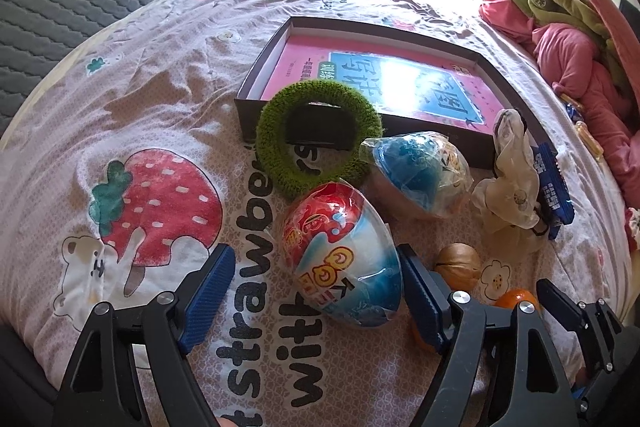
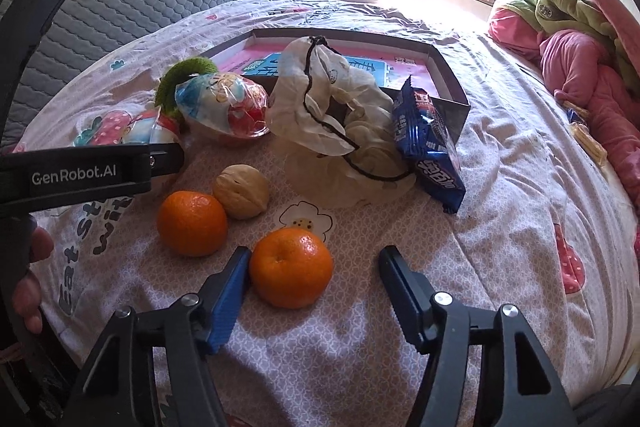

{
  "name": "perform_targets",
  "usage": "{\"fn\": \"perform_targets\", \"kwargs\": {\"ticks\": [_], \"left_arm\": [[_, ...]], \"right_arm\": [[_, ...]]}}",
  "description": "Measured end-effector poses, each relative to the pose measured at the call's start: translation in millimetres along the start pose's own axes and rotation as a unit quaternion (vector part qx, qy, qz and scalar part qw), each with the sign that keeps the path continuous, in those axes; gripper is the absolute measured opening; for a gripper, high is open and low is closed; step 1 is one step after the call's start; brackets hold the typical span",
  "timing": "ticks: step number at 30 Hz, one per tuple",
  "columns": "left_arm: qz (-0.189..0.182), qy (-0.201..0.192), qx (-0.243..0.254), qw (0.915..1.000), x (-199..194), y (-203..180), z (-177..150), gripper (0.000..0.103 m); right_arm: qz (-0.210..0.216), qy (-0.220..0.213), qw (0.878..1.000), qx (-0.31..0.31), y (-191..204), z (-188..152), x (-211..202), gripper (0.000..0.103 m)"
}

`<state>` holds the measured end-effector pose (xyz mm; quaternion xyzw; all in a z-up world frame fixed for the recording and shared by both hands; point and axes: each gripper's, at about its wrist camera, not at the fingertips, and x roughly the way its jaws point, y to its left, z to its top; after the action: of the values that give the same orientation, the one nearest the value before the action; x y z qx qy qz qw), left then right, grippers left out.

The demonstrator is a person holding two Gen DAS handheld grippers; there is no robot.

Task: Organize objects
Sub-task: 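Close the left tool on the large red-blue egg while the right tool grasps the mandarin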

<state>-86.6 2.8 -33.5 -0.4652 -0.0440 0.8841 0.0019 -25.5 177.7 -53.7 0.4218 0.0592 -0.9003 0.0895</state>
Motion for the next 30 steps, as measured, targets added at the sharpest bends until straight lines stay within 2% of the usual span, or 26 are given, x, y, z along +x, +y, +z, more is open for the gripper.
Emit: {"fn": "perform_targets", "kwargs": {"ticks": [2, 5, 10, 12, 17, 24, 30], "left_arm": [[0.001, 0.002, 0.004, 1.0000, 2, -2, 0, 0.066], [-0.003, 0.009, 0.008, 0.9999, 5, -4, -1, 0.056], [-0.008, 0.005, 0.020, 0.9998, 4, -8, -4, 0.056], [-0.012, 0.009, 0.026, 0.9996, 4, -10, -5, 0.056], [-0.015, 0.004, 0.041, 0.9991, 0, -15, -9, 0.055], [-0.020, -0.006, 0.046, 0.9987, -10, -15, -11, 0.055], [-0.025, -0.015, 0.052, 0.9982, -20, -16, -13, 0.055]], "right_arm": [[-0.003, -0.004, 1.000, -0.005, 2, 0, 0, 0.059], [-0.004, -0.009, 1.000, -0.013, 5, 0, 0, 0.053], [0.001, -0.014, 1.000, -0.021, 7, 0, 2, 0.046], [0.006, -0.014, 1.000, -0.025, 8, -1, 2, 0.039], [-0.001, -0.017, 0.999, -0.036, 12, -2, 3, 0.039], [0.006, -0.023, 0.999, -0.023, 7, -2, 0, 0.039], [-0.007, -0.035, 0.999, -0.006, -2, 1, -6, 0.039]]}}
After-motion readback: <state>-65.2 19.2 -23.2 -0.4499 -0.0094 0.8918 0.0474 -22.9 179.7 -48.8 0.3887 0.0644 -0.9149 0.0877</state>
